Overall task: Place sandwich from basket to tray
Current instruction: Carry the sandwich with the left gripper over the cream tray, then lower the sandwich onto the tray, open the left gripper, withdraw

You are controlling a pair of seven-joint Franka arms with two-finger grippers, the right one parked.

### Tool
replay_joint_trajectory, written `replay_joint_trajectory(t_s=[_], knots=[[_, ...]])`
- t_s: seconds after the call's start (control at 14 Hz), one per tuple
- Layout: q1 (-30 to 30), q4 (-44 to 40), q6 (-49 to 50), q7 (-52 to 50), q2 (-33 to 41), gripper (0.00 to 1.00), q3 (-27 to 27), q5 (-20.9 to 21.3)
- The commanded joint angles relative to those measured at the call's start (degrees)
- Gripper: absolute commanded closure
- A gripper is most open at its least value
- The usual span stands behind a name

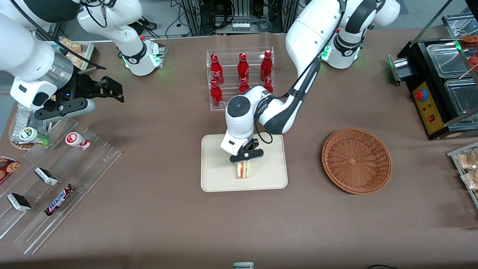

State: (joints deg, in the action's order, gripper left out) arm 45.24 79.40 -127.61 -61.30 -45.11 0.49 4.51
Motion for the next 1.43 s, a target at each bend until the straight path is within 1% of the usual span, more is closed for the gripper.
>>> replay_joint_trajectory(t_s=[0.0, 0.07, 0.21, 0.5, 0.57, 0.71, 0.79, 0.93, 1.0, 1.07, 1.21, 1.29, 1.36], knots=[[0.8, 1.1, -2.5, -2.1, -0.3, 0.20, 0.9, 1.1], [0.9, 1.1, -2.7, -2.0, 0.0, 0.00, 1.0, 1.5], [0.8, 0.8, -2.1, -1.4, 2.0, 0.00, 1.2, 2.9], [-0.9, -1.0, 6.4, -0.1, 10.1, 0.00, 1.2, 3.0], [-1.8, -1.1, 8.7, 1.9, 12.6, 0.00, 1.2, 3.0], [-3.8, -1.0, 13.9, 11.2, 16.3, 0.00, 1.2, 2.3], [-4.8, -0.5, 15.3, 12.3, 18.4, 0.00, 1.2, 2.3], [-7.7, 4.9, 15.3, 13.0, 23.3, 0.00, 1.2, 2.0], [-10.1, 7.2, 15.4, 13.0, 25.4, 0.00, 1.1, 0.9], [-11.7, 8.8, 15.5, 13.1, 26.7, 0.00, 1.1, -0.4], [-16.2, 11.3, 15.6, 13.5, 29.0, 0.00, 1.1, -1.2], [-18.2, 13.1, 16.4, 16.0, 30.6, 0.00, 1.1, -1.3], [-20.8, 14.8, 18.2, 21.0, 32.3, 0.00, 1.1, -1.9]])
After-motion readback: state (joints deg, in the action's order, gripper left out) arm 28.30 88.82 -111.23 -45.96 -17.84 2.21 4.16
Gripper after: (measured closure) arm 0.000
